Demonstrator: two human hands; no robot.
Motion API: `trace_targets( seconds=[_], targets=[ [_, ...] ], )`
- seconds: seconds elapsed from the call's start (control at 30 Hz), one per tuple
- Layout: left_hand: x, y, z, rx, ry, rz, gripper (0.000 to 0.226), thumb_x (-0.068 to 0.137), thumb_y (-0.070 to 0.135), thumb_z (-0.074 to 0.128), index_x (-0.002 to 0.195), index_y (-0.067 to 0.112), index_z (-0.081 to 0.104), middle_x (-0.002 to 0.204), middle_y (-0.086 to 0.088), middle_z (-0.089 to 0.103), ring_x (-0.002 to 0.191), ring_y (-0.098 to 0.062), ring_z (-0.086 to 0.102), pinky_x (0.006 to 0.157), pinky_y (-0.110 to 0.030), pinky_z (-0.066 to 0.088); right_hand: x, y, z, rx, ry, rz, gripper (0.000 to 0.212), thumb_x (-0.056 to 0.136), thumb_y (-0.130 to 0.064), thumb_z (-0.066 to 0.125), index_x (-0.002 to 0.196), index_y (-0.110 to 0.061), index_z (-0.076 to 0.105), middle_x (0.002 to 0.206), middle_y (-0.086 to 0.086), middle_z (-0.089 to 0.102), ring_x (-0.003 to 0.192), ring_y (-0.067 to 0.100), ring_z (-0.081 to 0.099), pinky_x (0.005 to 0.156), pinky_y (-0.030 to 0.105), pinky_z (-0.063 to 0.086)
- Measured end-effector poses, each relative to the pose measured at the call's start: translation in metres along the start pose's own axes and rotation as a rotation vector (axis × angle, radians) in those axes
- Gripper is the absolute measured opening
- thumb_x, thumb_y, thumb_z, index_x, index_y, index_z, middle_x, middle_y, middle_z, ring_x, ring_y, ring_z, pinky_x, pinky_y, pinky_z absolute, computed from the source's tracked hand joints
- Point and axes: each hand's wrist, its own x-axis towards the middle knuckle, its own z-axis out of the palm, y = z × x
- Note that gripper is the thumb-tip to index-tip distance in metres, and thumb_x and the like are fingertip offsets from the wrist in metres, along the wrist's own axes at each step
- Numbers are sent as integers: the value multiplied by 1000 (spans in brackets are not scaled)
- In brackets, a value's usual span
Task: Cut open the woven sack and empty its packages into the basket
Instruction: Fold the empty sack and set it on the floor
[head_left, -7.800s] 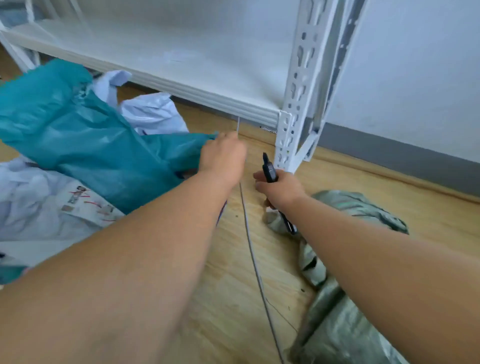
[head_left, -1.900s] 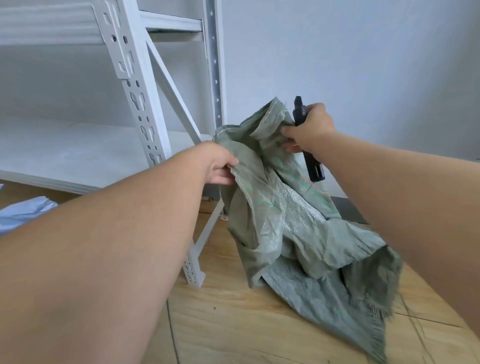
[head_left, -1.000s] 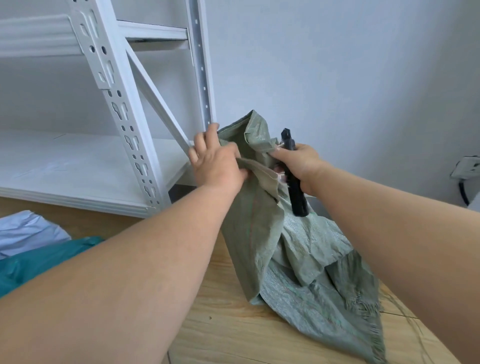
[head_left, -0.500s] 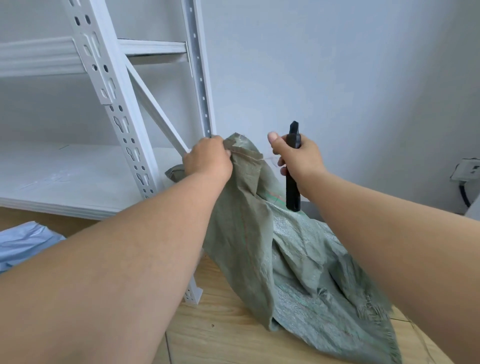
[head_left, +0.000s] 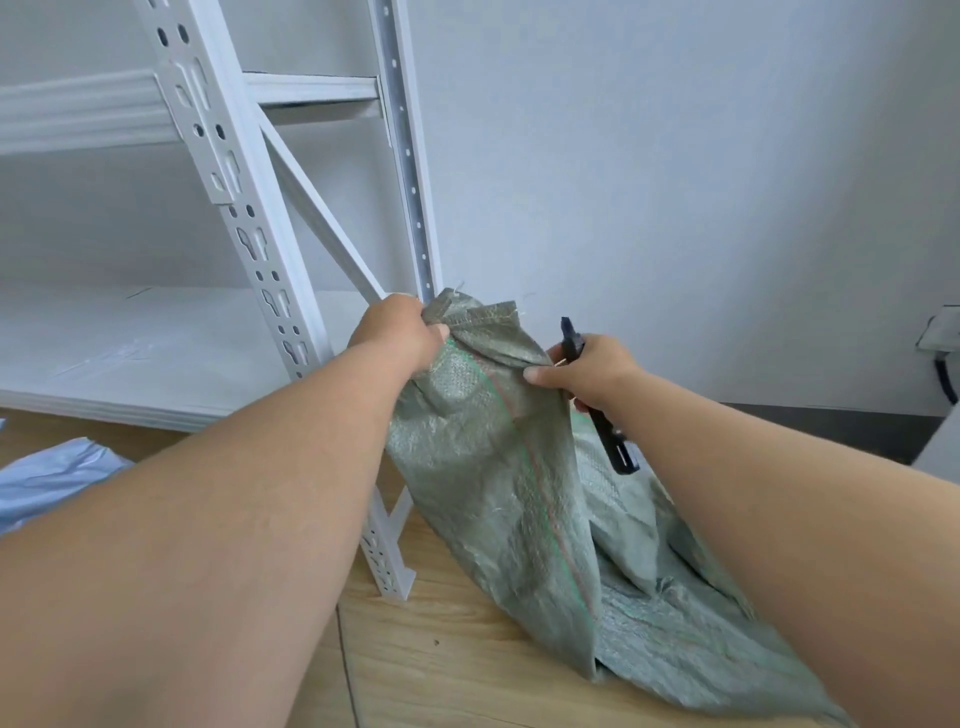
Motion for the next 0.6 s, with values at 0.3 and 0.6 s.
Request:
trace_targets(
  seconds=[0.3, 0.6],
  targets=[
    [-4, 1, 7, 21, -141, 56, 44, 91, 46, 59, 117, 12, 62, 119, -8, 62, 111, -28, 57, 84, -30, 42, -10, -6, 10, 249, -6, -63, 31, 76, -27, 82, 88, -17, 56, 69, -5, 51, 55, 10, 47, 51, 22, 40],
    [-5, 4, 7, -179, -38, 181, 11, 92, 26, 60, 102, 29, 61, 114, 1, 61, 113, -21, 56, 87, -27, 41, -15, -16, 14, 82, -294, -113, 35, 74, -21, 83, 67, -20, 48, 60, -3, 47, 52, 15, 41, 54, 24, 36]
  ],
)
